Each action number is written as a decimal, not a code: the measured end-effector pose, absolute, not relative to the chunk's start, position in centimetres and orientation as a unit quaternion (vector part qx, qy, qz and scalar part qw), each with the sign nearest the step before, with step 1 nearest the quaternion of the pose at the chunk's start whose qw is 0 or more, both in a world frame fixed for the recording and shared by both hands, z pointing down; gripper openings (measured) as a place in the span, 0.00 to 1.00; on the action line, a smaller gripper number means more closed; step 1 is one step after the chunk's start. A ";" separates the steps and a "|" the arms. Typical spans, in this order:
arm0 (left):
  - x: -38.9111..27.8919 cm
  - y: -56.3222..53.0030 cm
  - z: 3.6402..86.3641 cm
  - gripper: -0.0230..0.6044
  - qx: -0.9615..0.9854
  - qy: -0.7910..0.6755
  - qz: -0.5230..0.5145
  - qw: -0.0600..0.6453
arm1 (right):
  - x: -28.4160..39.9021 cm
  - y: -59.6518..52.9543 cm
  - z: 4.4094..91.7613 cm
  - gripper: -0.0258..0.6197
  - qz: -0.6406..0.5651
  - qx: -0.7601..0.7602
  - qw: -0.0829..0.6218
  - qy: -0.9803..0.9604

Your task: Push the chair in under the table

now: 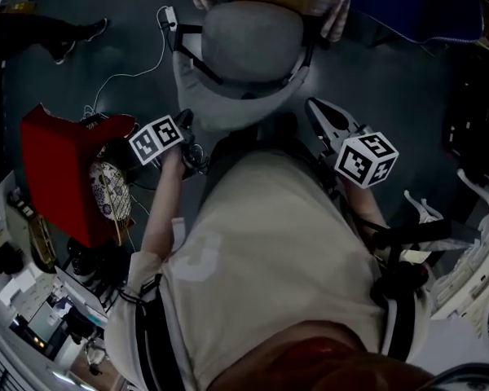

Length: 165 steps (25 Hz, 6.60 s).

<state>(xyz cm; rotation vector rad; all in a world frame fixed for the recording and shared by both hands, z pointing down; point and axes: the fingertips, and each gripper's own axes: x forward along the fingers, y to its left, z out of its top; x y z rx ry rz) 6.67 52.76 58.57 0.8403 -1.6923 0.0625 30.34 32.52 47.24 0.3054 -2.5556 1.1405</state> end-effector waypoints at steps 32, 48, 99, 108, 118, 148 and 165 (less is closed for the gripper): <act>7.9 53.9 72.1 0.43 0.297 -0.527 -0.139 0.784 | 23.0 34.8 49.8 0.06 0.382 0.112 0.234 -0.887; 9.4 55.0 73.2 0.42 0.377 -0.476 0.133 0.783 | 25.4 32.5 50.3 0.06 0.399 0.150 0.216 -0.879; 8.6 54.7 72.3 0.43 0.415 -0.439 0.188 0.774 | 22.4 34.4 48.5 0.06 0.377 0.171 0.239 -0.878; 8.8 54.7 71.4 0.43 0.401 -0.454 0.183 0.774 | 23.4 35.1 48.0 0.06 0.386 0.155 0.234 -0.879; 10.5 53.3 71.5 0.43 0.407 -0.454 0.195 0.769 | 26.9 33.6 48.0 0.06 0.409 0.182 0.216 -0.868; 8.4 52.3 72.0 0.43 0.424 -0.448 0.196 0.762 | 22.1 34.3 49.6 0.06 0.415 0.164 0.241 -0.862; 8.1 51.3 72.2 0.43 0.423 -0.445 0.203 0.763 | 22.6 33.0 50.3 0.06 0.430 0.174 0.234 -0.855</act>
